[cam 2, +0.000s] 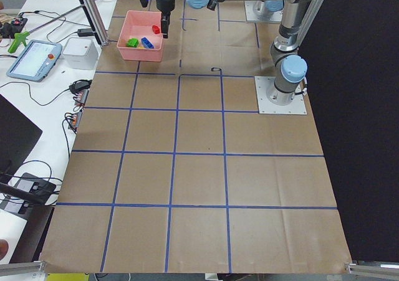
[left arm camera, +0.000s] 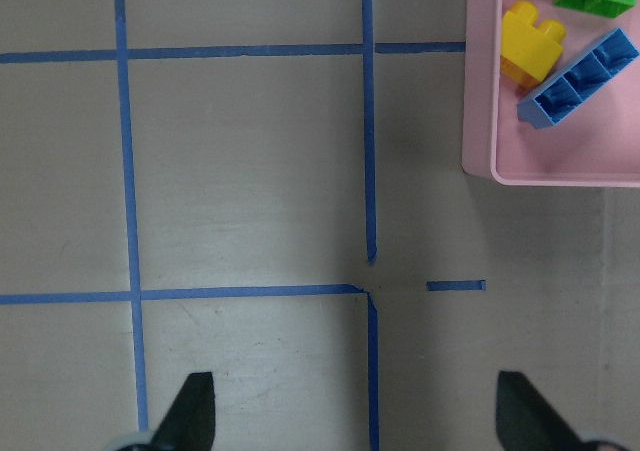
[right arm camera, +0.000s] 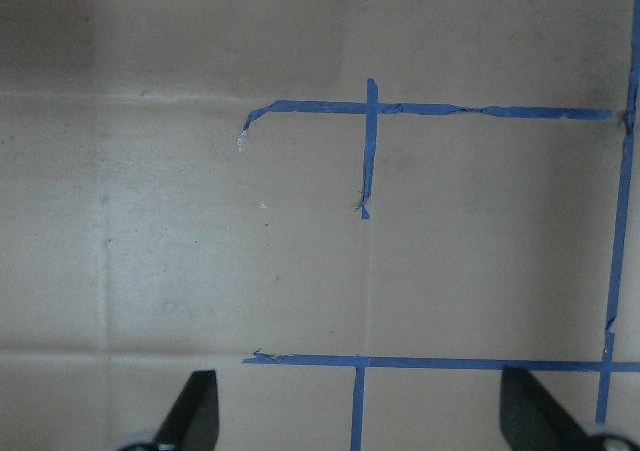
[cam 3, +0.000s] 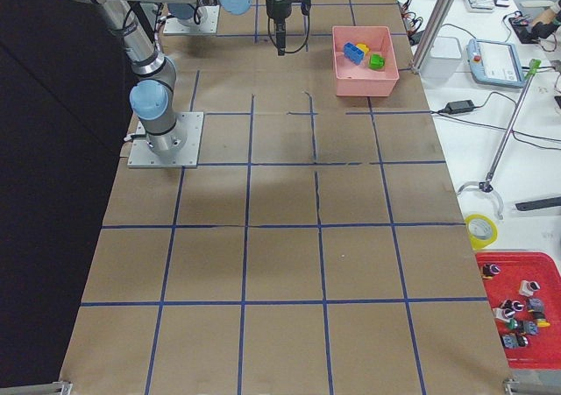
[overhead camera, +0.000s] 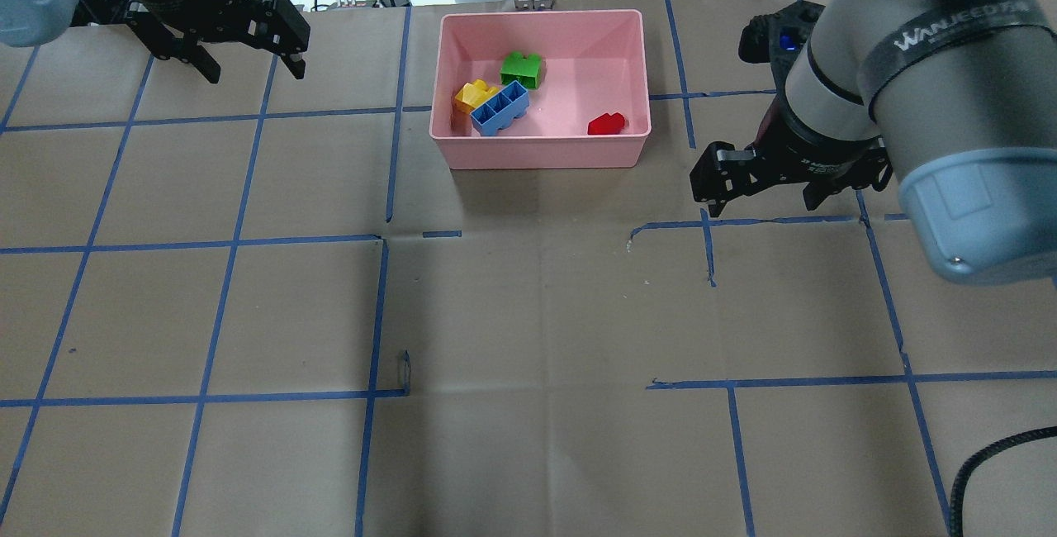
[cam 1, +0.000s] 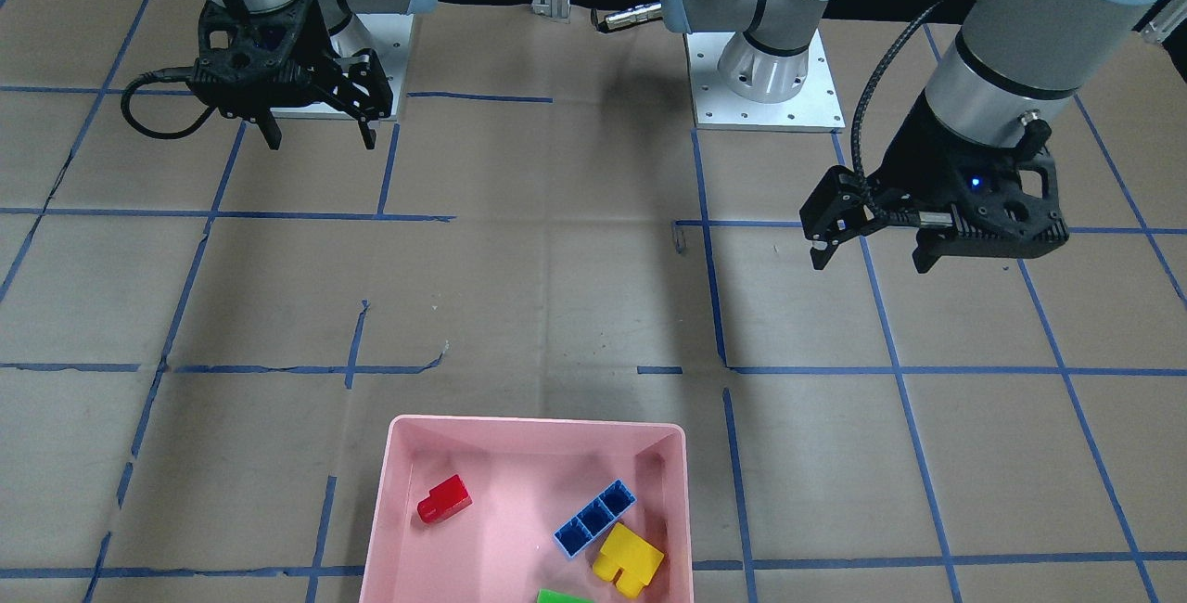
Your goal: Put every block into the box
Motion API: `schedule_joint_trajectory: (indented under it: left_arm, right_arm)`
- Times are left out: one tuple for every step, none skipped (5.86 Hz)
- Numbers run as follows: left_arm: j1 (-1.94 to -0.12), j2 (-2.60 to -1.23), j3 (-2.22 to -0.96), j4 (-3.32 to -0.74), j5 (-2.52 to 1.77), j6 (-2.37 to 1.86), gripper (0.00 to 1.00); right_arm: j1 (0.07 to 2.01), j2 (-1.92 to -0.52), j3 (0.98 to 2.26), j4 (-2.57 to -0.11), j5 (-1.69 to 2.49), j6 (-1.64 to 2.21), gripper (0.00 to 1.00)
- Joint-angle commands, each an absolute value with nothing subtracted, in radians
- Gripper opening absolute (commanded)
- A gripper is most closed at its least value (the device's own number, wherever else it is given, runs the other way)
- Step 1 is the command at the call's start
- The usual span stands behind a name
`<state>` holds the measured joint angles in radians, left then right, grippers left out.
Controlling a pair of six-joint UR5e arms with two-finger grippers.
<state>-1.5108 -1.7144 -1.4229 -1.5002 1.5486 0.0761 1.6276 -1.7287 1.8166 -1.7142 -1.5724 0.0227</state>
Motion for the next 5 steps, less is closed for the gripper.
schedule_joint_trajectory:
  left_arm:
    - [-1.59,-1.694,-1.442,-1.5,1.552,0.038,0.99]
    - [-1.591,-1.686,-1.446,-1.503,1.552,0.05,0.99]
    - [-1.582,-1.686,-1.447,-1.5,1.589,0.058,0.99]
    - [-1.571,-1.681,-1.447,-1.503,1.627,0.099,0.99]
    - [-1.566,-1.678,-1.448,-1.506,1.625,0.1,0.99]
  right_arm:
    - [1.628,-1.721,1.815,-1.717,-1.574,0.023,1.0]
    - [1.626,-1.721,1.813,-1.717,-1.568,0.023,1.0]
    - [1.628,-1.721,1.813,-1.718,-1.566,0.023,1.0]
    - [1.628,-1.72,1.813,-1.718,-1.563,0.023,1.0]
    - [1.628,-1.718,1.815,-1.72,-1.562,0.023,1.0]
